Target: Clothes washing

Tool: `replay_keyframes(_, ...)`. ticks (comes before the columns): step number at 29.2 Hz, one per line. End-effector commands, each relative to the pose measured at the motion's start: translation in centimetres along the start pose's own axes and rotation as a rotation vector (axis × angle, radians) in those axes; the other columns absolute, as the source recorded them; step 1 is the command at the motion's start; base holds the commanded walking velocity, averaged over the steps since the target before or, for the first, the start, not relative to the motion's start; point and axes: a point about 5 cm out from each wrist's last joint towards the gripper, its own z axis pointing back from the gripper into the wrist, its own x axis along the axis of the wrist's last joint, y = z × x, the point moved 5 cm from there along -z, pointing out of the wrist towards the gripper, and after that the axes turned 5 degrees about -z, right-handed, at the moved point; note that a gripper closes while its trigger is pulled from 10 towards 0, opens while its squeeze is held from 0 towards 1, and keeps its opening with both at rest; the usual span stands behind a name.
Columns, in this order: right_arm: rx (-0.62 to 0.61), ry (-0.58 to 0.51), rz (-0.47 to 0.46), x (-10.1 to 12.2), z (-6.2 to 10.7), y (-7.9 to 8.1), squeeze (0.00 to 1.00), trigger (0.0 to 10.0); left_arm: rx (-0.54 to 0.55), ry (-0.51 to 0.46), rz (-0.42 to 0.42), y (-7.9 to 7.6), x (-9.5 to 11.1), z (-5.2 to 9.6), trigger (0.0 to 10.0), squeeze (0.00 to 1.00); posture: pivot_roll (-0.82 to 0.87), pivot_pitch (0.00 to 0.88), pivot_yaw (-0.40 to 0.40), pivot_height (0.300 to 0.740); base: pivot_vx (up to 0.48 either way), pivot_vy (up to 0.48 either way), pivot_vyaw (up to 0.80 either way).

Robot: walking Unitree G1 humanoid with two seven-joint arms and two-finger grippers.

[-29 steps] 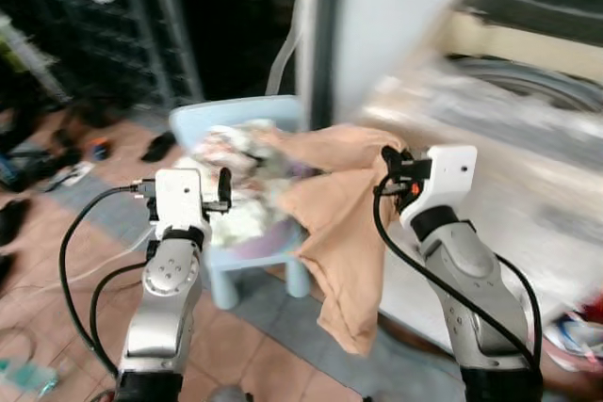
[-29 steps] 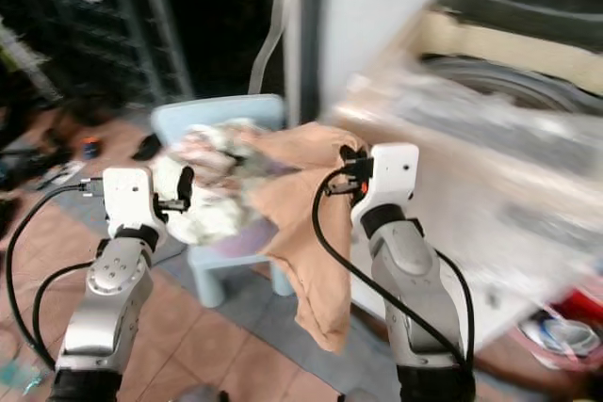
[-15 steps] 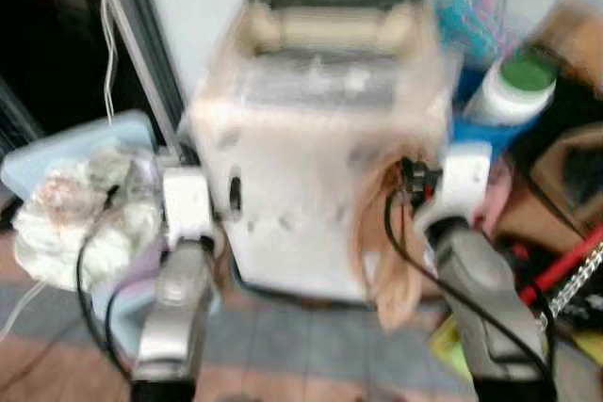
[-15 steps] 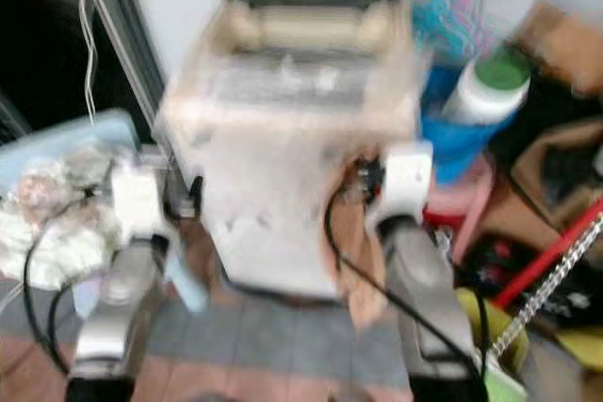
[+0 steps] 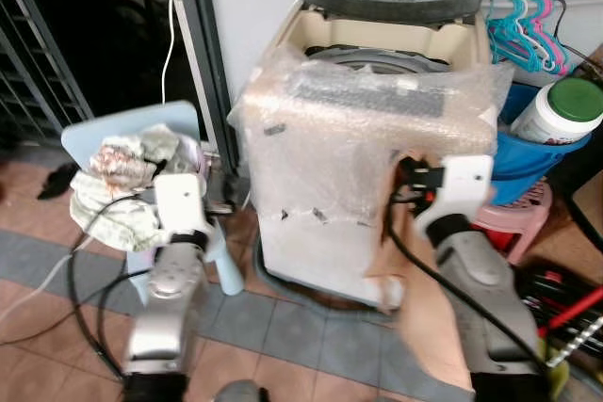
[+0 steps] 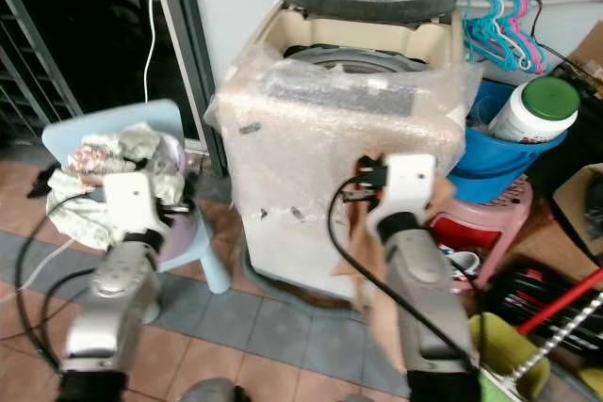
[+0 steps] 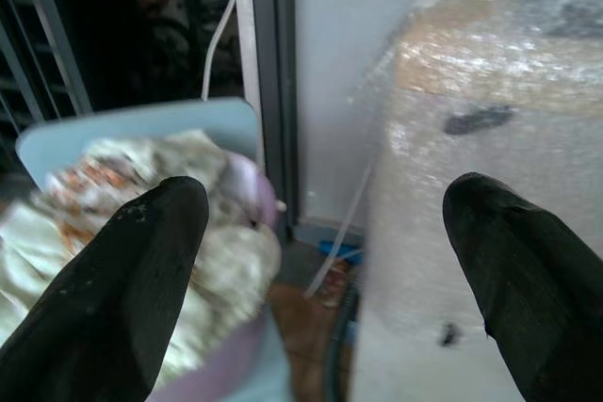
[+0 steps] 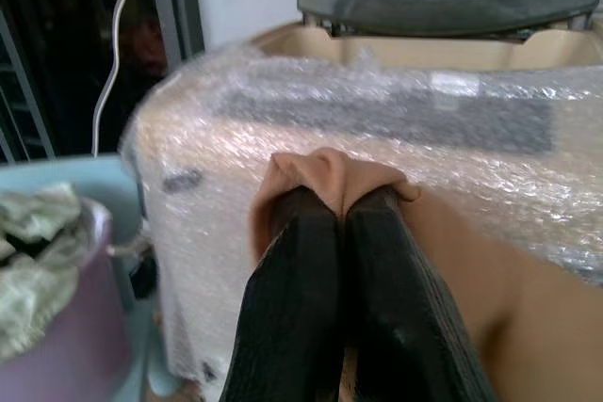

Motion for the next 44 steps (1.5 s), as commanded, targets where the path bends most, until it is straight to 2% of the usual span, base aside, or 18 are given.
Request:
replay_keyframes(1,-0.024,-0.014,0.017,0.5,0.0,-0.9,0.00,10.0,-0.018,-0.009,0.006,-0.9,0.5,0.0,10.0,0.00,-0.04,0.000,0.028,0.740,0.000,0.480,-0.80)
replay_keyframes(9,-0.042,-0.002,0.024,0.4,0.2,-1.5,0.00,10.0,-0.020,-0.032,-0.006,-0.7,0.7,0.3,10.0,0.00,-0.04,0.000,0.017,0.740,0.000,0.165,-0.80)
replay_keyframes(11,-0.040,0.005,0.023,0.2,0.3,-1.5,0.00,10.0,-0.016,-0.028,0.015,-0.5,0.6,0.4,10.0,0.00,-0.04,0.000,0.010,0.740,0.000,0.000,-0.80)
replay_keyframes(14,-0.033,0.014,0.032,0.0,0.5,-1.4,0.00,10.0,0.013,-0.023,0.036,0.7,0.4,0.7,10.0,0.00,-0.04,0.000,0.010,0.740,0.000,0.000,-0.80)
replay_keyframes(21,-0.047,0.044,0.030,-0.9,1.2,-1.8,0.00,10.0,0.015,0.041,0.042,1.1,-1.5,1.7,10.0,0.00,-0.06,0.000,0.034,0.740,0.000,0.000,-0.50)
replay_keyframes(30,-0.043,0.040,0.046,-0.7,1.1,-2.3,0.00,10.0,0.029,0.050,0.020,1.9,-1.9,2.0,10.0,0.00,-0.05,0.000,0.031,0.740,0.000,0.000,0.00)
replay_keyframes(34,0.019,0.025,0.092,-0.3,1.0,-1.2,0.00,10.0,0.035,0.059,0.006,2.1,-2.1,2.3,10.0,0.00,-0.04,0.000,0.030,0.740,0.000,0.000,0.19)
replay_keyframes(40,0.001,0.028,0.063,-0.5,1.1,-1.3,0.00,10.0,0.036,0.058,-0.004,2.3,-2.1,2.3,10.0,0.00,-0.04,0.000,0.032,0.740,0.000,0.000,0.61)
replay_keyframes(44,-0.027,0.041,0.053,-1.1,2.0,-1.8,0.00,10.0,0.048,0.064,-0.026,3.0,-2.4,2.8,10.0,0.00,-0.05,0.000,0.042,0.740,0.000,0.000,0.00)
